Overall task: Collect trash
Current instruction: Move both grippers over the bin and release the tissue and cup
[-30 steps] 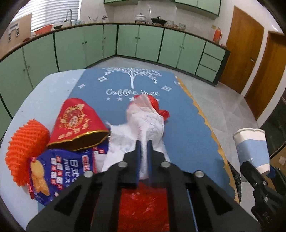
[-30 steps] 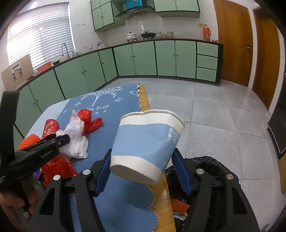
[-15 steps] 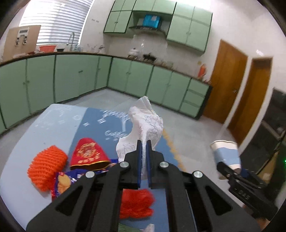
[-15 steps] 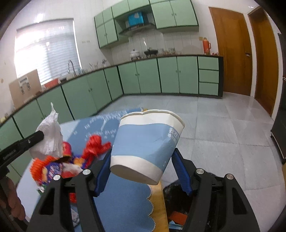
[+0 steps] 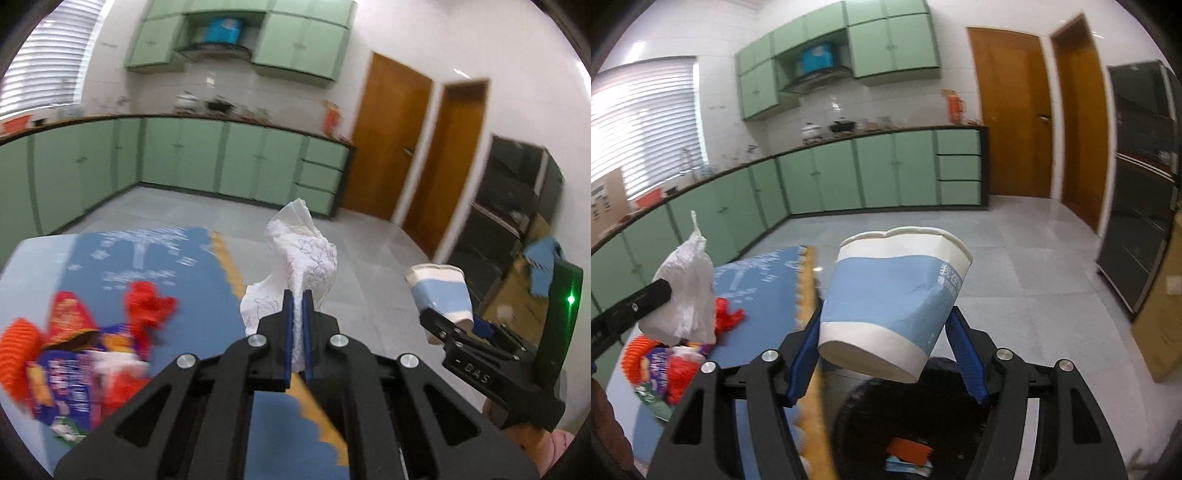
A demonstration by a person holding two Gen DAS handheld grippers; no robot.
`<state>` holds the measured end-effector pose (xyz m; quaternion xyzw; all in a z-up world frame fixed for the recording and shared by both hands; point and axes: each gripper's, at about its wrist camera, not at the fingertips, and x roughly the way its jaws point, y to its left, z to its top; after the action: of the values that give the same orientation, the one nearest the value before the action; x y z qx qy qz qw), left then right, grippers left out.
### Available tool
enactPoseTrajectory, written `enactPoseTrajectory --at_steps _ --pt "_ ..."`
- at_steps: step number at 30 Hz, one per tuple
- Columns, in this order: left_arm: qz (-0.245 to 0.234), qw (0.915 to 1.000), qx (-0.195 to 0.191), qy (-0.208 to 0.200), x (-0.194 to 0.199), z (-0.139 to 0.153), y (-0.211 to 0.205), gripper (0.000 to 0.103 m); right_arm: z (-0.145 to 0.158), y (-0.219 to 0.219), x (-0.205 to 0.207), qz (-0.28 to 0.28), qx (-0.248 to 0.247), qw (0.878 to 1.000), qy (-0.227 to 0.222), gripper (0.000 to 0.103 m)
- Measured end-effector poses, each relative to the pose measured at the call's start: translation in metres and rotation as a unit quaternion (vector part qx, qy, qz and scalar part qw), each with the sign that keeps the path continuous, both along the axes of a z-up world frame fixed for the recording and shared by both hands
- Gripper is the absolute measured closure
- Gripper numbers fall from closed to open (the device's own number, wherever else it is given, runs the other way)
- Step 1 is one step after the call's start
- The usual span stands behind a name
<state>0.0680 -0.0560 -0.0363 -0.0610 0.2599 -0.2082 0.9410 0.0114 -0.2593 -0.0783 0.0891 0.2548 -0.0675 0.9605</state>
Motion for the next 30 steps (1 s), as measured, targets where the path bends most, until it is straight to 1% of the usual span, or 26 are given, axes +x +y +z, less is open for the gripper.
enactPoseTrajectory --at_steps 2,5,9,11,14,15,16,18,19,20,25,28,30 --pt "-0.029 0.9995 0.008 0.013 0.007 -0.011 -0.023 0.099 -0.011 -0.012 -0.003 -0.018 -0.004 1.0 0.015 0.038" --pt "-0.066 0.9966 0.012 0.048 0.021 -0.033 -0.052 0.099 -0.033 -0.03 -0.004 -0.04 0.002 0.998 0.044 0.038" --pt "-0.089 0.9917 0.013 0.092 0.035 -0.062 -0.074 0.099 -0.063 -0.044 -0.002 -0.054 0.01 0.995 0.08 0.038" --pt "-0.098 0.9897 0.02 0.102 0.04 -0.071 -0.081 0.099 -0.071 -0.046 0.002 -0.057 0.013 0.994 0.091 0.038" --pt "-0.107 0.9872 0.03 0.115 0.045 -0.082 -0.091 0.095 -0.081 -0.05 0.003 -0.055 0.024 0.993 0.102 0.037" --pt "-0.105 0.987 0.033 0.117 0.047 -0.085 -0.093 0.089 -0.082 -0.051 0.005 -0.054 0.025 0.993 0.104 0.037" --pt "-0.104 0.987 0.034 0.118 0.048 -0.085 -0.093 0.08 -0.082 -0.052 0.006 -0.054 0.023 0.993 0.105 0.036" --pt "-0.099 0.9878 0.032 0.116 0.048 -0.085 -0.093 0.072 -0.083 -0.048 0.006 -0.054 0.019 0.993 0.107 0.035" --pt "-0.097 0.9882 0.031 0.114 0.048 -0.084 -0.091 0.07 -0.081 -0.046 0.006 -0.053 0.018 0.993 0.107 0.032" --pt "-0.094 0.9888 0.031 0.112 0.047 -0.082 -0.089 0.069 -0.08 -0.046 0.006 -0.052 0.017 0.993 0.106 0.028" --pt "-0.073 0.992 0.03 0.098 0.043 -0.072 -0.072 0.065 -0.07 -0.041 0.004 -0.049 0.014 0.994 0.097 0.02" --pt "-0.051 0.9948 0.031 0.083 0.037 -0.061 -0.054 0.06 -0.063 -0.034 0.005 -0.038 0.015 0.995 0.087 0.018" --pt "-0.026 0.9967 0.037 0.067 0.031 -0.053 -0.035 0.058 -0.054 -0.025 0.008 -0.025 0.013 0.997 0.074 0.016"
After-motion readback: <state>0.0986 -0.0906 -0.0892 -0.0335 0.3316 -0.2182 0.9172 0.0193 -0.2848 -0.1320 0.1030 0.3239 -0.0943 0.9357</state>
